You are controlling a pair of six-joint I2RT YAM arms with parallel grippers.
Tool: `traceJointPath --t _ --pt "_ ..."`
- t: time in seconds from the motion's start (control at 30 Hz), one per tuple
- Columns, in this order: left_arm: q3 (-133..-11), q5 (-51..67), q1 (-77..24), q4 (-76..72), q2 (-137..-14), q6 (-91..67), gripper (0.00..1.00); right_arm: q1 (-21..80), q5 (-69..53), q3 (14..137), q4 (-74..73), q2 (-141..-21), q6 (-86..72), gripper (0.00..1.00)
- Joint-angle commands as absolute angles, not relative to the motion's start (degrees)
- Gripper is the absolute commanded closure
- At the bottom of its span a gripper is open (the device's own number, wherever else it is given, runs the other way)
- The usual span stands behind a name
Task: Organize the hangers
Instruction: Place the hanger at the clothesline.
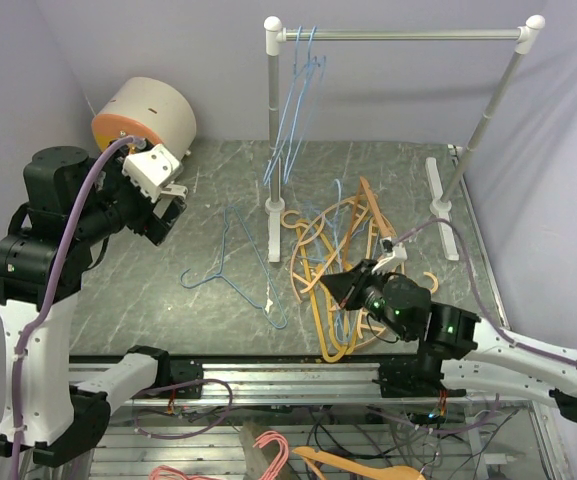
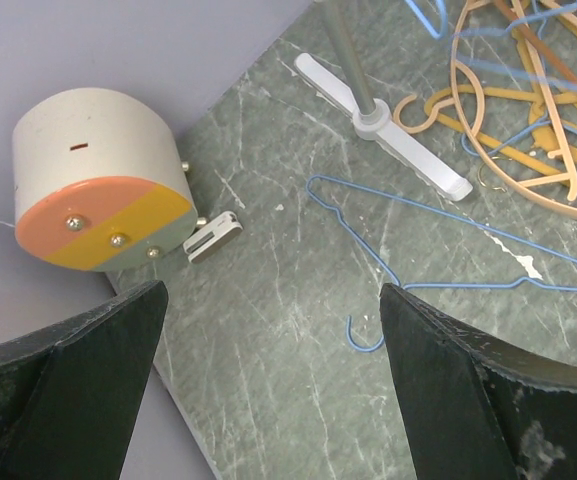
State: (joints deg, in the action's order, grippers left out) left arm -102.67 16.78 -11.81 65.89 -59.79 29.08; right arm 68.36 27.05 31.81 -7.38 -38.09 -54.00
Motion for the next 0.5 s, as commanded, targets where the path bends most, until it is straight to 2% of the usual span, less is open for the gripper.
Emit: traceJointPath --t 0.0,0.1,0.23,0.3,0.47 --pt "-101.8 18.2 -10.2 65.1 -58.5 27.7 0.01 68.7 43.5 39.9 -29.4 -42.1 -55.7 1.00" --pt "-101.8 18.0 -8.8 63.5 -59.5 25.7 0.01 68.6 52.1 43.2 -32.0 -47.0 -53.6 1.00" --pt "-102.8 20.4 -5.8 62.2 -61.2 24.0 0.01 65.6 59.6 46.3 -22.9 -47.9 -39.1 1.00" --pt "-103.3 21.9 -4.9 62.2 -61.7 23.6 0.01 60.1 57.2 49.1 -18.3 -47.9 -30.6 1.00" --pt "-101.6 22.9 -3.2 61.0 -62.0 22.8 0.01 42.1 35.9 54.7 -7.3 -52.9 -19.3 1.00"
